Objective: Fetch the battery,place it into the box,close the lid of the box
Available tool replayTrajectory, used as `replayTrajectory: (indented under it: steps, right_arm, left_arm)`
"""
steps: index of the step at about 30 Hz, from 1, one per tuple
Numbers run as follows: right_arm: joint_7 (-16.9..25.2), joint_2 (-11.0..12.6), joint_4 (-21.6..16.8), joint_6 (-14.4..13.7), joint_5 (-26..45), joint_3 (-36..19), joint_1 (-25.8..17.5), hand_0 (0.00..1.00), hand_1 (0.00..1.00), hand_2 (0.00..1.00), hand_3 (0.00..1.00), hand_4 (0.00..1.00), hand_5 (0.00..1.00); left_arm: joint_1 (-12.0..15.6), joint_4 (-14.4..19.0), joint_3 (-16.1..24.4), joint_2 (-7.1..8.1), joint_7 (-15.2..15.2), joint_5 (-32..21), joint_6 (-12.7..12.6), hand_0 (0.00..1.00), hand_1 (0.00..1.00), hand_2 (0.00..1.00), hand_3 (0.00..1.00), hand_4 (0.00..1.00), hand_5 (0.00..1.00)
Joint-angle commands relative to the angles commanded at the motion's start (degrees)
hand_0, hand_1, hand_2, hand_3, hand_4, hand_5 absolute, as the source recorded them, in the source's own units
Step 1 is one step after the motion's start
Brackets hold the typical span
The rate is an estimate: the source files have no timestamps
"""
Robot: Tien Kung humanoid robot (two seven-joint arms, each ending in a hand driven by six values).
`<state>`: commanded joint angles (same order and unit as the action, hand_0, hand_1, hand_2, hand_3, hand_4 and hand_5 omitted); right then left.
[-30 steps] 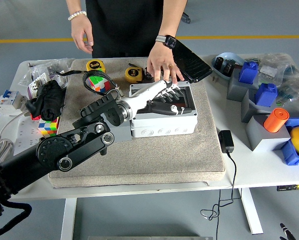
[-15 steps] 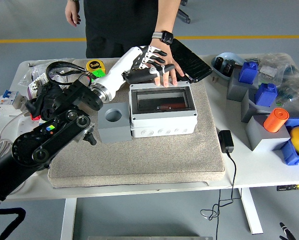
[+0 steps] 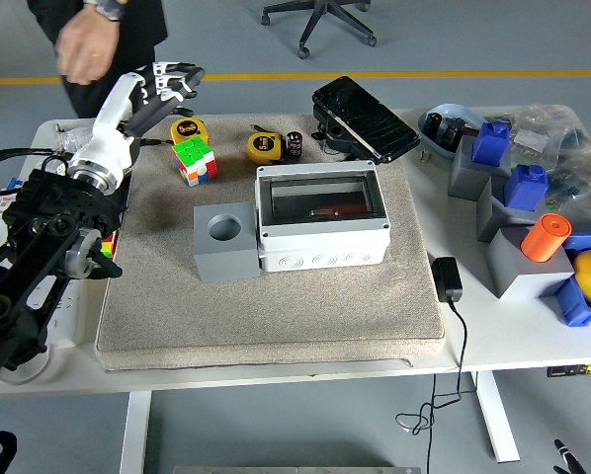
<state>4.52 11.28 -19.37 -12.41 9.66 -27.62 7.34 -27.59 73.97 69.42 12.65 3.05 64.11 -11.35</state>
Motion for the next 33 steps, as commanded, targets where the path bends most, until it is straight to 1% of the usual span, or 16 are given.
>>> replayTrajectory:
  steps: [2, 4, 9, 16, 23, 33]
  right_arm:
    - [-0.17, 0.00, 0.30, 0.23, 0.63, 0.45, -0.01, 0.717, 0.653, 0.635, 0.572, 0.980, 0.588]
    - [-0.37, -0.03, 0.60, 0.47, 1.26, 0.97, -0.01, 0.717, 0.653, 0.635, 0.572, 0.980, 0.588]
    - [-1.06, 0.18, 1.24, 0.88, 2.49, 1.96, 0.19, 0.716, 0.652, 0.635, 0.572, 0.980, 0.588]
    - [-1.34, 0.57, 1.36, 0.89, 2.31, 1.28, 0.66, 0.716, 0.652, 0.635, 0.573, 0.980, 0.588]
    - [-1.43, 0.48, 1.64, 1.25, 2.52, 1.60, 0.81, 0.716, 0.652, 0.635, 0.574, 0.980, 0.588]
    - [-1.75, 1.06, 1.60, 0.97, 2.32, 2.16, 1.35, 0.716, 0.652, 0.635, 0.574, 0.980, 0.589]
  left_arm:
    - [1.03, 0.11, 1.74, 0.26, -0.26, -0.15, -0.08, 0.466, 0.647, 0.635, 0.637, 0.973, 0.561]
    - [1.59, 0.25, 2.73, 0.46, -0.42, -0.39, -0.13, 0.466, 0.647, 0.635, 0.637, 0.973, 0.561]
    - [3.18, 1.09, 5.26, 1.50, -0.86, -0.64, -0.28, 0.468, 0.646, 0.634, 0.628, 0.962, 0.547]
    - [4.25, 1.45, 8.68, 2.91, -0.97, -0.34, -0.18, 0.470, 0.645, 0.633, 0.622, 0.957, 0.539]
    - [4.59, 1.74, 11.92, 3.35, -1.05, -0.25, -0.17, 0.473, 0.645, 0.631, 0.620, 0.956, 0.536]
    - [5.65, 2.30, 13.50, 3.63, -0.99, -0.34, -0.06, 0.476, 0.646, 0.630, 0.615, 0.954, 0.532]
